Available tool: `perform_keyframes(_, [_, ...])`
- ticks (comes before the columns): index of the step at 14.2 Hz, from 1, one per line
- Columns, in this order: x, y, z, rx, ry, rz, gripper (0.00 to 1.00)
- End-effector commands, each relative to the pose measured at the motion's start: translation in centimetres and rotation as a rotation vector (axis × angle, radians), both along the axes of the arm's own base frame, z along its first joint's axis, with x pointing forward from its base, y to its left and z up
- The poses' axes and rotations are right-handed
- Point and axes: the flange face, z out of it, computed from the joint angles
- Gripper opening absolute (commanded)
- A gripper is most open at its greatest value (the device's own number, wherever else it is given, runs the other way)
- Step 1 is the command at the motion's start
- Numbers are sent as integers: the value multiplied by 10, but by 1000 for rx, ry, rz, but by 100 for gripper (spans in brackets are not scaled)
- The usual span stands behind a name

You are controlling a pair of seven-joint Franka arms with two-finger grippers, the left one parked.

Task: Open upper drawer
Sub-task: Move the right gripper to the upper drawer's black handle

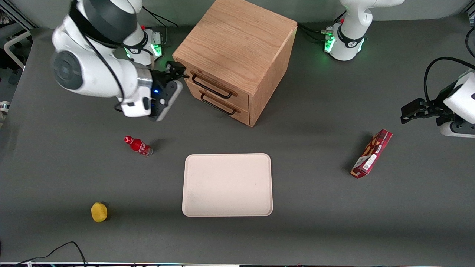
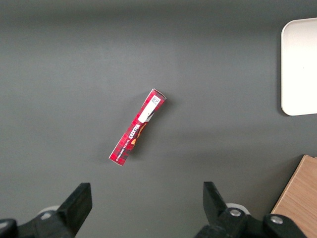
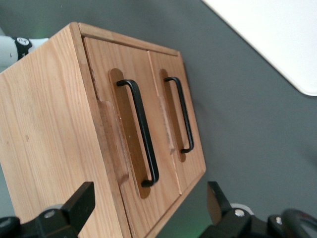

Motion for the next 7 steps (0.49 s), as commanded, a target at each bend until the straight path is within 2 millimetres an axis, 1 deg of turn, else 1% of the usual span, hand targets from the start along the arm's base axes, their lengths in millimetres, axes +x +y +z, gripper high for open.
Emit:
perform_keyframes(1, [-17, 24, -20, 22, -7, 34, 100])
perform_keyframes(3, [-22, 29, -38, 17, -14, 28, 100])
perform_keyframes(4, [-29, 37, -48, 7, -19, 42, 100])
perform_keyframes(7, [-36, 40, -69, -10, -57, 83, 100])
